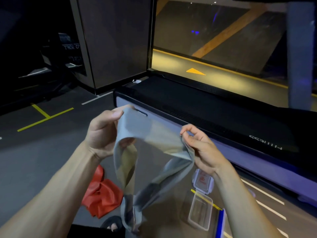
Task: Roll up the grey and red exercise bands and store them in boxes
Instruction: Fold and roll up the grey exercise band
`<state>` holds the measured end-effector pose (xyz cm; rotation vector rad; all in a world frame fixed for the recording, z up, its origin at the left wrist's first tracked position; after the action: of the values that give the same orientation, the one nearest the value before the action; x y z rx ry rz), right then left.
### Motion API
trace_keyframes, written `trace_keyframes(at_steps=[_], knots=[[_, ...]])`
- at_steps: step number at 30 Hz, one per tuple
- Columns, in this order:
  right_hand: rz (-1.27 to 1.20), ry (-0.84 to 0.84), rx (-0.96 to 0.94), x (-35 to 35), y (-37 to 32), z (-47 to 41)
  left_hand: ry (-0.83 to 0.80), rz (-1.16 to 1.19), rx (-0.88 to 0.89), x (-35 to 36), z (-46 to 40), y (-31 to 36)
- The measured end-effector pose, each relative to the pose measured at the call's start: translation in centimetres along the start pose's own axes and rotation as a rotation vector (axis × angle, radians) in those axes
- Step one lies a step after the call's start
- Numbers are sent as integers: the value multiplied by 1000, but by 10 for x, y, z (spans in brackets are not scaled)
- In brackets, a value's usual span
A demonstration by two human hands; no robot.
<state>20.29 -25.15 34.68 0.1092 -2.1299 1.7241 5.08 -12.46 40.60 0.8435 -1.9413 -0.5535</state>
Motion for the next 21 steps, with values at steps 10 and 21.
trace_keyframes(at_steps=[10, 21], knots=[[17, 70, -16, -27, -28, 10, 253, -1285, -557, -73, 35, -5], [422, 93, 63, -38, -25, 21, 252, -1246, -589, -78, 37, -7]])
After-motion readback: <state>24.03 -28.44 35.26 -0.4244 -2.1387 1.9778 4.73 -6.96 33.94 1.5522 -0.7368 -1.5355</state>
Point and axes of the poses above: each hand's wrist, its own z-axis away from the middle knuckle, its own x-axis out of the palm, y = z × x, the point moved 8 cm from there along -z, towards the middle knuckle, and after that the axes turned 10 degrees about -y, right-handed, at the moved point
